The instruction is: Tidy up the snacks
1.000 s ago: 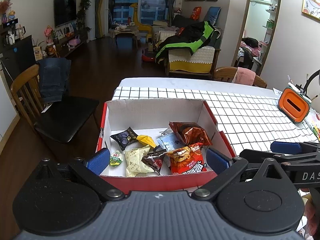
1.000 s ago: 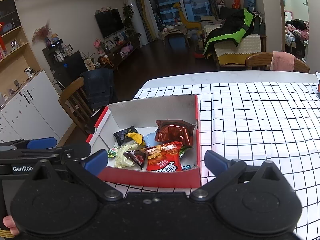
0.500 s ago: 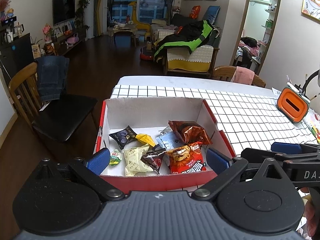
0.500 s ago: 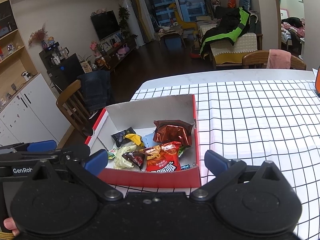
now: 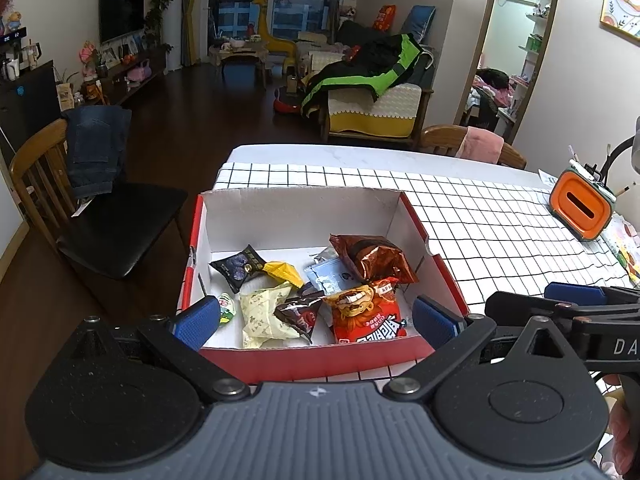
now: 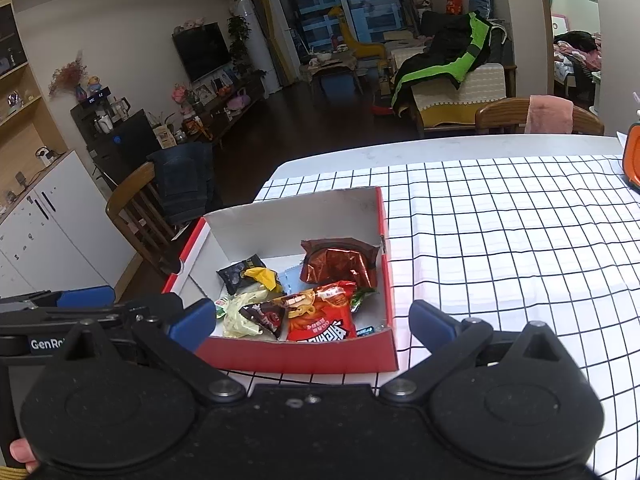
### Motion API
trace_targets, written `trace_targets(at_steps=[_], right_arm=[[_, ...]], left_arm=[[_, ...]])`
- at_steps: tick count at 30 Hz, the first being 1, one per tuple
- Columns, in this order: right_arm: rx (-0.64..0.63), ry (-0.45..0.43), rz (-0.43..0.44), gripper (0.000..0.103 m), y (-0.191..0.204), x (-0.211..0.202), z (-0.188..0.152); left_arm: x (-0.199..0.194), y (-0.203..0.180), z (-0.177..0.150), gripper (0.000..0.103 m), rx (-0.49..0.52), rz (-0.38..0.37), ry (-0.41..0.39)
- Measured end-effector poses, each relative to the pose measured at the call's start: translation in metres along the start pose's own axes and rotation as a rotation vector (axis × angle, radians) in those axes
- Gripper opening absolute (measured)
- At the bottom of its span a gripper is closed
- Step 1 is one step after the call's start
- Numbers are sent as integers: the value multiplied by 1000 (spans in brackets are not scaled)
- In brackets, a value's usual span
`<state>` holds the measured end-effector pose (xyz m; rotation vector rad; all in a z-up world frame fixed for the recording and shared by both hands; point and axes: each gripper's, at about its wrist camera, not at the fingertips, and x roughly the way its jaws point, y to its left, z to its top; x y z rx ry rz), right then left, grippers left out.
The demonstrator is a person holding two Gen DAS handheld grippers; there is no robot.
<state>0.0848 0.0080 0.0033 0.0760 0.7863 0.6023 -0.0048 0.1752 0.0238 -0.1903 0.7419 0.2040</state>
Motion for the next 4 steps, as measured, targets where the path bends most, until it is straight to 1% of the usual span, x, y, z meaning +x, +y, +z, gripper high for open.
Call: trace_targets(at_steps=[4], right_arm=[[5, 2, 1, 103, -8, -1, 0]], left_arm=[[2, -8, 0, 103, 3, 2, 2]])
